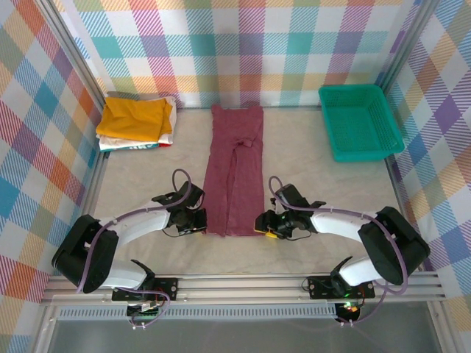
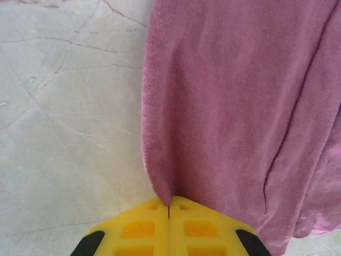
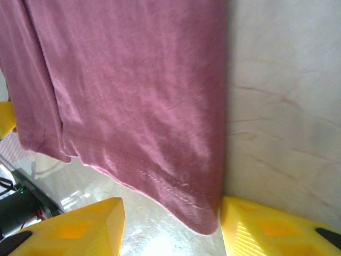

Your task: Fold and stack the t-shirts

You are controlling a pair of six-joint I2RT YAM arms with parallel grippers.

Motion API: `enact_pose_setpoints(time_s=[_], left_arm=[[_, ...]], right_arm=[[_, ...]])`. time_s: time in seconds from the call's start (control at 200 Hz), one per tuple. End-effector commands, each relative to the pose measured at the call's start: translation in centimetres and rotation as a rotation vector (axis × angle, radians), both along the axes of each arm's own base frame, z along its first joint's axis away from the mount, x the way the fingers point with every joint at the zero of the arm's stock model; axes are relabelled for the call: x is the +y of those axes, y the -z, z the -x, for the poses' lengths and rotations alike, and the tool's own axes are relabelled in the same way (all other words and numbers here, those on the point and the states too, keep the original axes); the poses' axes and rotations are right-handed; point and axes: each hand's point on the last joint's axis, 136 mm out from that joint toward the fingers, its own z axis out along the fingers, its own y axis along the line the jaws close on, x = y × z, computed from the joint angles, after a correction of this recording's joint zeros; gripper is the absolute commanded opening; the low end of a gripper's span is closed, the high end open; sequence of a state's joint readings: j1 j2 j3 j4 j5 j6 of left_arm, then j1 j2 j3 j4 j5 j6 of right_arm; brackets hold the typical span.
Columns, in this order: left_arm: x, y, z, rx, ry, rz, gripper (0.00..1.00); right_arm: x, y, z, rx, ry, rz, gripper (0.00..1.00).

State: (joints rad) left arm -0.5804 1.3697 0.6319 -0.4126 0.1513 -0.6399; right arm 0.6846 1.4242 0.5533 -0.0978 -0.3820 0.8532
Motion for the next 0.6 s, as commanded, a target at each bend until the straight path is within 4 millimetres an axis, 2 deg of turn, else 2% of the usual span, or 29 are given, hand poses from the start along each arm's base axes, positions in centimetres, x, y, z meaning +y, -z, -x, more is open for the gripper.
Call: enact_pose_setpoints(time_s=[0.0, 0.17, 0.435, 0.52, 0.595], left_arm=[[-0.2, 0.0, 0.4, 0.001, 0.0, 0.019, 0.0], [0.2, -0.6, 0.4, -0.019, 0.0, 0.007, 0.0], [0.5, -0.7, 0.2, -0.034, -0.007, -0.005, 0.0], [0.5, -0.5, 0.3, -0.029, -0.006, -0.006, 0.0], [0.6, -0.3, 0.5, -0.019, -0.002, -0.013, 0.0]], right_arm=[[1.5, -0.2, 0.3, 0.041, -0.033, -0.025, 0.49], [0.7, 1.2, 0.3, 0.075, -0.011, 0.048, 0.42], [-0.9, 1.1, -0.1, 0.063, 0.041, 0.128, 0.5], [-0.9, 1.3, -0.1, 0.064, 0.042, 0.128, 0.49], [-0.8, 1.4, -0.4, 0.059, 0.041, 0.127, 0.43]])
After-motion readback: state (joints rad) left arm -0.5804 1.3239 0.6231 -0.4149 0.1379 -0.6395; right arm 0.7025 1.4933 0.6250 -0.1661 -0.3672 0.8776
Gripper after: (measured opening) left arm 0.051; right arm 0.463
